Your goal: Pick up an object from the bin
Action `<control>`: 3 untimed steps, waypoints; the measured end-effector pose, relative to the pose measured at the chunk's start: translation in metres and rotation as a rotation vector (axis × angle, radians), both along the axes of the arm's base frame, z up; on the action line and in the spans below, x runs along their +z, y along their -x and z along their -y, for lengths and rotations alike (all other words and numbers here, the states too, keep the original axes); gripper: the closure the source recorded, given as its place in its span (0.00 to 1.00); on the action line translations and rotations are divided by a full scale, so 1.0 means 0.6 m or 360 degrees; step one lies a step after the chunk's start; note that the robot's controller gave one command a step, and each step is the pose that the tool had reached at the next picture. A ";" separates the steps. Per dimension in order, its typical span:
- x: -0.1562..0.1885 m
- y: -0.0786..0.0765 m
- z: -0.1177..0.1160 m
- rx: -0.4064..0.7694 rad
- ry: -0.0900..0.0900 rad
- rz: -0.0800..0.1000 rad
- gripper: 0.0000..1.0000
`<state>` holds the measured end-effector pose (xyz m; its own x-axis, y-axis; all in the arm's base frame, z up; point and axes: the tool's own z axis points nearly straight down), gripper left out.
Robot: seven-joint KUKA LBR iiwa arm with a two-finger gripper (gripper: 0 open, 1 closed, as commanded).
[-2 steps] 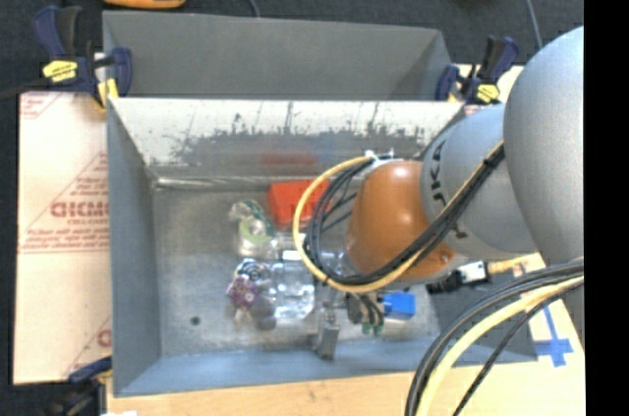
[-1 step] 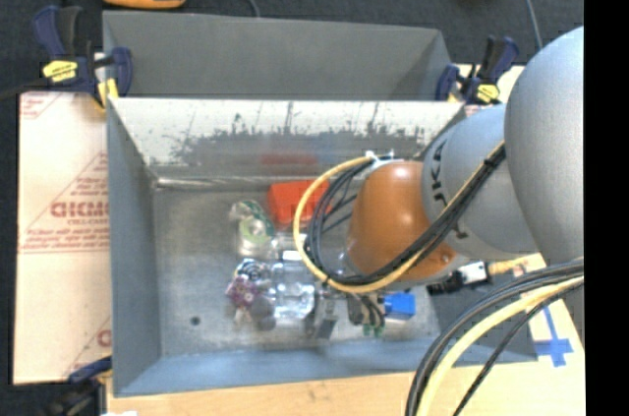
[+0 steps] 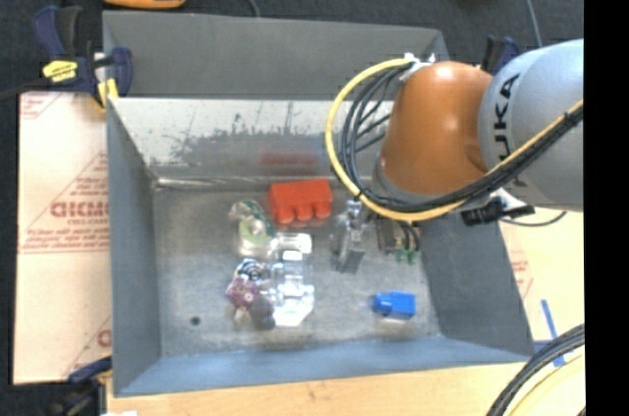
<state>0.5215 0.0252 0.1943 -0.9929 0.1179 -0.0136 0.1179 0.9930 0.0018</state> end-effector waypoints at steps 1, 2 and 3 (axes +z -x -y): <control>-0.008 0.005 0.000 0.0002 0.0002 -0.0016 0.00; -0.134 0.005 0.105 0.0167 0.0006 -0.0027 0.00; -0.204 0.075 0.189 0.0074 0.0005 -0.0004 0.00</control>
Offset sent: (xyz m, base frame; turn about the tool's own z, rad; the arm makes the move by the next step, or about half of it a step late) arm 0.0000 0.0000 0.0000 0.0000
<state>0.4763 -0.0880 0.0720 -0.9974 0.0713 -0.0114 0.0713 0.9975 -0.0014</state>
